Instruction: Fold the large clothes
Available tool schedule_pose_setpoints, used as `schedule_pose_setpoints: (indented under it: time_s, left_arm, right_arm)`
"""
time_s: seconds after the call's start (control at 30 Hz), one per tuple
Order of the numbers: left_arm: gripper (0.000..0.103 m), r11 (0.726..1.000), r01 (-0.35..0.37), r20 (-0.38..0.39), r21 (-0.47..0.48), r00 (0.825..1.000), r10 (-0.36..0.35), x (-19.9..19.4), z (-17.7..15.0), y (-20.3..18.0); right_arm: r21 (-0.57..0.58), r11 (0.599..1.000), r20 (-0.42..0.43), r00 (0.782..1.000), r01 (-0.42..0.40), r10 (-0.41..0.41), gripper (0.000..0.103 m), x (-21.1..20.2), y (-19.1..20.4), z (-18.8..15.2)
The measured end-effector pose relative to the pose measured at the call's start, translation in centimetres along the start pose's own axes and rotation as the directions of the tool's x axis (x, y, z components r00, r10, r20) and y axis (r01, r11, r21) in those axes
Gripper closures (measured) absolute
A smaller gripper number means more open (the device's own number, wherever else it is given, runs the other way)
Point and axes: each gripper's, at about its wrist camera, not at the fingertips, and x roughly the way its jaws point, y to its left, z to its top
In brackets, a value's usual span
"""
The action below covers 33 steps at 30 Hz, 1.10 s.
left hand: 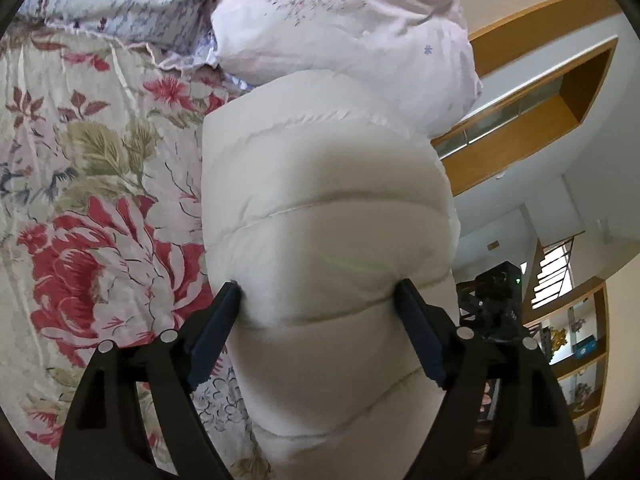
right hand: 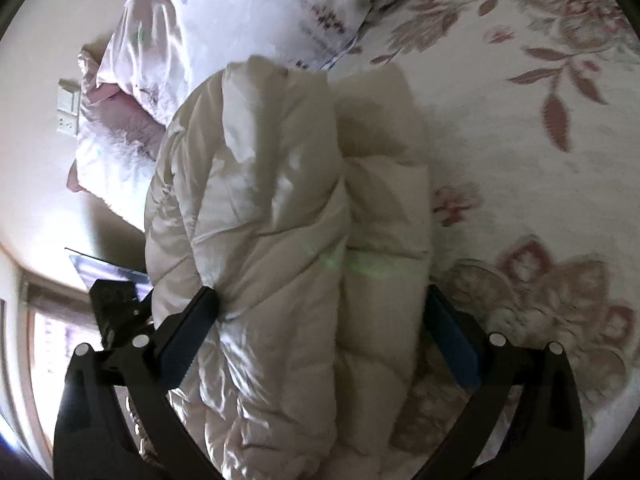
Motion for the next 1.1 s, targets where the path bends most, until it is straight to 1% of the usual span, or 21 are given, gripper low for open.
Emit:
schedule_pose_setpoints:
  time_s: [0.07, 0.23, 0.4, 0.43, 0.47, 0.5, 0.53, 0.57, 0.6, 0.67, 0.7, 0.77, 0.87, 0.97, 1.1]
  left_arm:
    - [0.020, 1.000, 0.015, -0.007, -0.022, 1.000, -0.015, 0.4, 0.2, 0.4]
    - [0.017, 0.996, 0.057, -0.021, -0.072, 0.998, -0.059, 1.4, 0.5, 1.4]
    - [0.018, 0.986, 0.112, -0.023, -0.120, 0.993, -0.115, 2.0, 0.3, 1.8]
    - [0.019, 0.985, 0.121, -0.019, -0.122, 0.992, -0.124, 1.9, 0.2, 1.8]
    - [0.024, 0.984, 0.128, -0.012, -0.123, 0.991, -0.131, 1.8, 0.0, 1.8]
    - [0.030, 0.983, 0.136, -0.005, -0.123, 0.990, -0.138, 1.6, 0.0, 1.7]
    - [0.033, 0.982, 0.146, 0.006, -0.121, 0.989, -0.147, 1.3, -0.1, 1.6]
    - [0.038, 0.980, 0.155, 0.015, -0.122, 0.988, -0.154, 1.1, -0.1, 1.5]
    - [0.043, 0.977, 0.173, 0.027, -0.122, 0.985, -0.171, 0.7, -0.2, 1.4]
    - [0.049, 0.974, 0.197, 0.042, -0.112, 0.980, -0.193, -0.4, -0.5, 1.4]
    - [0.052, 0.973, 0.204, 0.049, -0.105, 0.979, -0.200, -0.7, -0.4, 1.2]
    - [0.054, 0.974, 0.215, 0.070, -0.071, 0.975, -0.210, -2.0, -0.4, 0.5]
    - [0.055, 0.976, 0.218, 0.110, -0.026, 0.971, -0.214, -4.3, -0.2, -0.1]
    - [0.056, 0.979, 0.205, 0.166, 0.007, 0.965, -0.203, -7.1, 0.3, -0.2]
    - [0.056, 0.987, 0.161, 0.226, 0.018, 0.961, -0.161, -10.3, 0.6, 1.1]
  right_arm:
    - [-0.006, 0.999, -0.033, 0.999, -0.033, 0.032, 0.002, 1.0, 0.0, 0.3]
    - [-0.015, 0.996, -0.066, 0.994, -0.093, 0.092, 0.002, 2.1, 0.2, 0.7]
    - [-0.047, 0.990, -0.093, 0.987, -0.132, 0.128, 0.003, 2.9, 1.1, 0.7]
    - [-0.053, 0.989, -0.095, 0.987, -0.134, 0.129, 0.006, 3.1, 1.3, 0.7]
    - [-0.055, 0.987, -0.102, 0.984, -0.153, 0.146, 0.015, 3.3, 1.6, 0.5]
    - [-0.042, 0.982, -0.108, 0.978, -0.184, 0.179, 0.020, 3.5, 1.6, 0.3]
    - [-0.033, 0.978, -0.107, 0.973, -0.207, 0.203, 0.029, 3.6, 1.6, 0.1]
    - [-0.032, 0.974, -0.102, 0.970, -0.224, 0.219, 0.038, 3.6, 1.8, 0.0]
    - [-0.035, 0.970, -0.098, 0.967, -0.239, 0.235, 0.041, 3.6, 1.9, -0.1]
    - [-0.045, 0.963, -0.083, 0.962, -0.265, 0.260, 0.054, 3.2, 2.6, -0.4]
    - [-0.054, 0.960, -0.076, 0.960, -0.274, 0.270, 0.057, 3.0, 3.1, -0.5]
    - [-0.081, 0.955, -0.069, 0.958, -0.284, 0.279, 0.066, 2.7, 4.3, -0.6]
    - [-0.135, 0.946, -0.065, 0.955, -0.296, 0.289, 0.070, 2.6, 6.8, -0.7]
    - [-0.188, 0.927, -0.064, 0.946, -0.325, 0.319, 0.070, 3.0, 9.6, -0.5]
    - [-0.228, 0.912, -0.086, 0.940, -0.342, 0.331, 0.070, 5.2, 12.5, -0.1]
